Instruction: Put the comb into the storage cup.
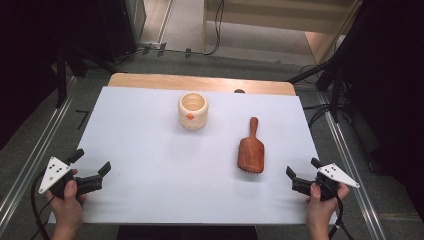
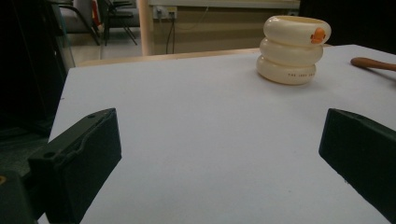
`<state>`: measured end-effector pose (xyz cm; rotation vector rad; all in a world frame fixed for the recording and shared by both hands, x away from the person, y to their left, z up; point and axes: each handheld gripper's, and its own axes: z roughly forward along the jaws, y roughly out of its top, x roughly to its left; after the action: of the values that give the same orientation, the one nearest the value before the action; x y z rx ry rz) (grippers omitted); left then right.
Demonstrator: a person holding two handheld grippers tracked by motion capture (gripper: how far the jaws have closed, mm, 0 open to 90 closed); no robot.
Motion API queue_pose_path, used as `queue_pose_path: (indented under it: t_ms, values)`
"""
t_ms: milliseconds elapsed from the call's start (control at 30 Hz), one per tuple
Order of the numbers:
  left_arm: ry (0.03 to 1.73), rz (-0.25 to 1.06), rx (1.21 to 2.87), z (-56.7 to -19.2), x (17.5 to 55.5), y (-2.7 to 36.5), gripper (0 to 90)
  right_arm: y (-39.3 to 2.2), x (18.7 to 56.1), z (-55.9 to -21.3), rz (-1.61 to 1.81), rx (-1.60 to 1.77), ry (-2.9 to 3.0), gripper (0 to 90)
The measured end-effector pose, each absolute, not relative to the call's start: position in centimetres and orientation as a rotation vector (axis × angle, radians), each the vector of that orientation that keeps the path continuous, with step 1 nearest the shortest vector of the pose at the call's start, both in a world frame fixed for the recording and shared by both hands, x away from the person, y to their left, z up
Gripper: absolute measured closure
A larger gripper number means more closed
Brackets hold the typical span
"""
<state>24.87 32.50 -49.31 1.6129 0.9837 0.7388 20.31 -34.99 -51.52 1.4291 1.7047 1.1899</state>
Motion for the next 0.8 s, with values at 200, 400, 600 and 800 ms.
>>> queue_pose_path:
  t_ms: [200,400,600,800]
  values:
    - [0.982,0.742,1.622,-49.3,24.9,32.4,0.0,-35.1,20.2,-51.0,1.199,1.427,1.704,5.6]
    - [0.978,0.748,1.633,-49.4,24.9,32.3,0.0,-34.6,20.5,-49.6,1.203,1.391,1.736,14.4]
    - [0.976,0.747,1.635,-49.4,24.9,32.2,0.0,-34.2,21.8,-48.6,1.170,1.442,1.782,36.9]
    - [0.978,0.746,1.634,-49.4,24.9,32.2,0.0,-34.0,22.9,-47.8,1.181,1.414,1.826,62.7]
